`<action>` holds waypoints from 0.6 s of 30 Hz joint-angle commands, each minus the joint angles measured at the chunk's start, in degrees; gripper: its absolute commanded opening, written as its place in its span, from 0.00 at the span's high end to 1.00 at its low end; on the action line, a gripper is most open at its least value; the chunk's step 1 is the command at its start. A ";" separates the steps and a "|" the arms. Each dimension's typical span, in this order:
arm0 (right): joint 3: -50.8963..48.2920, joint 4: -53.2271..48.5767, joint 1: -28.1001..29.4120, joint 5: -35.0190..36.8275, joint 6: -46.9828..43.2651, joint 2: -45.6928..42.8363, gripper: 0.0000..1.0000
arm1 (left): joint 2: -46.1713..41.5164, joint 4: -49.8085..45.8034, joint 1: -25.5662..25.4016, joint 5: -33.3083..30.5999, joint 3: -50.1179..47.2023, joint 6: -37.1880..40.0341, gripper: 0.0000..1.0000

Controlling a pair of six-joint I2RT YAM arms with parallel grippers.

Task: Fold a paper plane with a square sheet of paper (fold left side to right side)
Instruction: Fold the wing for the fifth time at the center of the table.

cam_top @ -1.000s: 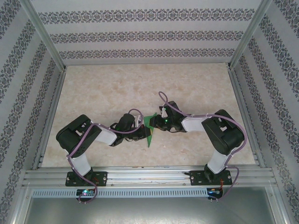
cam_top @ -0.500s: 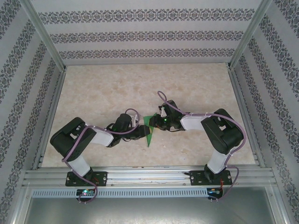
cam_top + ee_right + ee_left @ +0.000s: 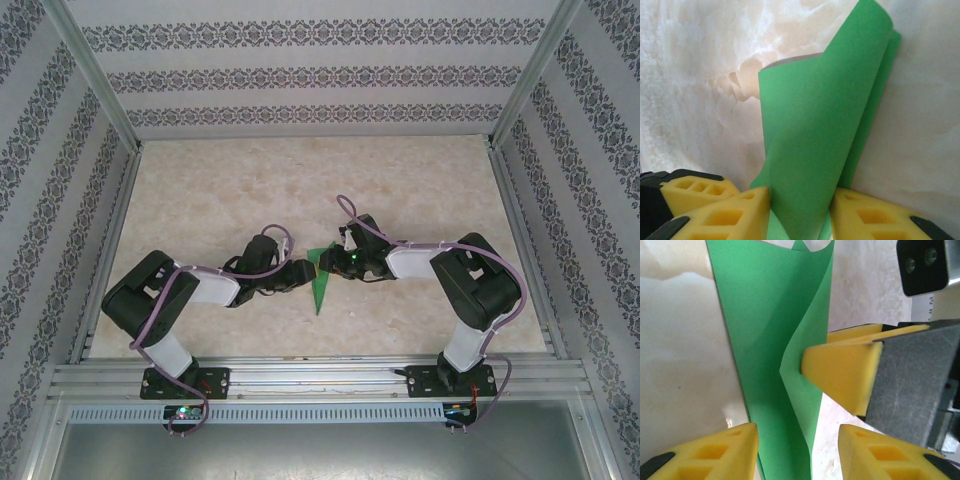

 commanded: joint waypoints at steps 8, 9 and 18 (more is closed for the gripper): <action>0.69 -1.63 1.33 2.20 -1.77 3.07 0.62 | 4.25 2.47 0.62 2.34 2.31 0.51 0.70; 0.69 -1.76 1.37 2.29 -1.77 3.16 0.62 | 4.25 2.40 0.58 2.25 2.31 0.58 0.72; 1.38 -3.16 1.54 2.71 -2.37 3.36 0.62 | 4.25 1.95 0.59 1.13 1.64 0.86 0.86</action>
